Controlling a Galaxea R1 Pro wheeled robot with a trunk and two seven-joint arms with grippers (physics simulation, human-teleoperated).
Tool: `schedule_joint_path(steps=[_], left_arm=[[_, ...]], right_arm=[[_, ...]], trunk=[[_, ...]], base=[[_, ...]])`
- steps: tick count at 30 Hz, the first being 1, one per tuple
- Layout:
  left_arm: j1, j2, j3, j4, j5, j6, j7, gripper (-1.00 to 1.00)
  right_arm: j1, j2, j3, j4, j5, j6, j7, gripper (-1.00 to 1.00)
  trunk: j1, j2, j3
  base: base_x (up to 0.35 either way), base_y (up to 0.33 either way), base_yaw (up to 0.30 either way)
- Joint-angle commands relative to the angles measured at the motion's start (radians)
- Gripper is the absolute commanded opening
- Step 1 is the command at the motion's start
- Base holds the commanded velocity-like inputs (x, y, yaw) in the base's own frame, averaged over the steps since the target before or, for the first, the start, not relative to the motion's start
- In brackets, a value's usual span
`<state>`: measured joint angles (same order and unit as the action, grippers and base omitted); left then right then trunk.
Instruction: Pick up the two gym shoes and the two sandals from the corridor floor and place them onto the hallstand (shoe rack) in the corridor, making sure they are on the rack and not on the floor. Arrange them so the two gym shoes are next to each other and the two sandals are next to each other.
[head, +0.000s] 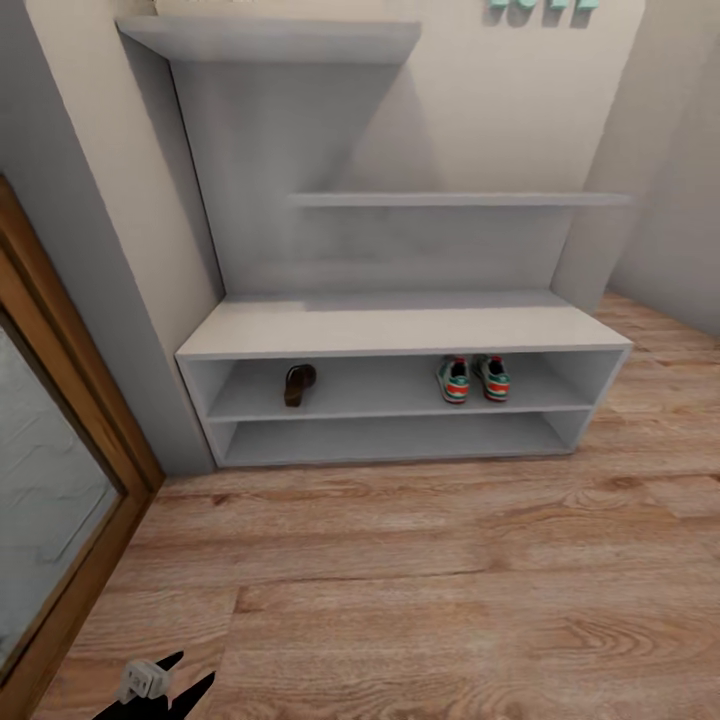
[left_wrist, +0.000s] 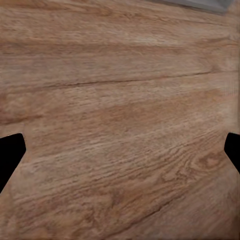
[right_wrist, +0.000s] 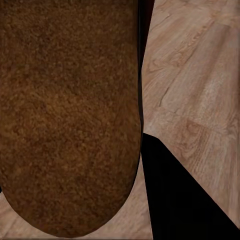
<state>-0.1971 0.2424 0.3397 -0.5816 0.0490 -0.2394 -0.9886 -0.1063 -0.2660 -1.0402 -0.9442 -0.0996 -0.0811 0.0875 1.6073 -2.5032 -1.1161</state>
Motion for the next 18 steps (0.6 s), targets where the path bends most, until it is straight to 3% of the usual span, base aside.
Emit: schedule_joint_path(steps=[1, 11, 13, 14, 15, 16, 17, 18], left_arm=[[-0.001, 0.0, 0.002, 0.001, 0.0, -0.005, -0.004, 1.0], [0.003, 0.001, 0.004, 0.002, 0.005, -0.008, -0.006, 1.0], [0.016, 0.001, 0.004, 0.001, 0.008, -0.01, -0.007, 1.0], [0.02, 0.001, 0.003, 0.0, 0.01, -0.01, -0.007, 1.0], [0.026, 0.001, 0.003, 0.0, 0.012, -0.011, -0.017, 1.0], [0.028, 0.001, 0.003, 0.0, 0.013, -0.011, -0.024, 1.0], [0.033, 0.001, 0.004, 0.0, 0.013, -0.013, -0.043, 1.0], [0.035, 0.001, 0.004, 0.0, 0.014, -0.014, -0.053, 1.0]], right_arm=[[-0.001, 0.0, -0.003, 0.001, -0.014, -0.002, 0.009, -1.0], [-0.001, 0.001, -0.003, 0.001, -0.015, -0.002, 0.009, -1.0], [-0.001, 0.015, 0.002, 0.008, -0.013, -0.002, 0.01, -1.0], [0.0, 0.073, 0.08, 0.022, -0.002, -0.003, 0.012, -1.0], [0.0, 0.129, 0.239, 0.03, 0.03, -0.003, 0.008, -1.0], [0.0, 0.146, 0.297, 0.033, 0.04, -0.004, 0.006, -1.0], [-0.001, 0.174, 0.397, 0.035, 0.055, -0.004, 0.004, -1.0], [-0.001, 0.184, 0.44, 0.036, 0.06, -0.003, 0.003, -1.0]], trunk=[[0.0, 0.0, -0.001], [0.0, 0.0, -0.001], [0.0, 0.0, -0.001], [0.0, 0.0, -0.001], [0.0, 0.0, -0.001], [0.0, 0.0, -0.001], [0.0, 0.0, -0.001], [0.0, 0.0, -0.001]], base=[[-0.118, -0.001, 0.103], [-0.031, 0.0, 0.084], [-0.001, 0.0, 0.005], [0.0, 0.0, 0.0], [0.0, 0.0, 0.0], [0.0, 0.0, 0.0], [0.0, 0.0, 0.0], [0.0, 0.0, 0.0]])
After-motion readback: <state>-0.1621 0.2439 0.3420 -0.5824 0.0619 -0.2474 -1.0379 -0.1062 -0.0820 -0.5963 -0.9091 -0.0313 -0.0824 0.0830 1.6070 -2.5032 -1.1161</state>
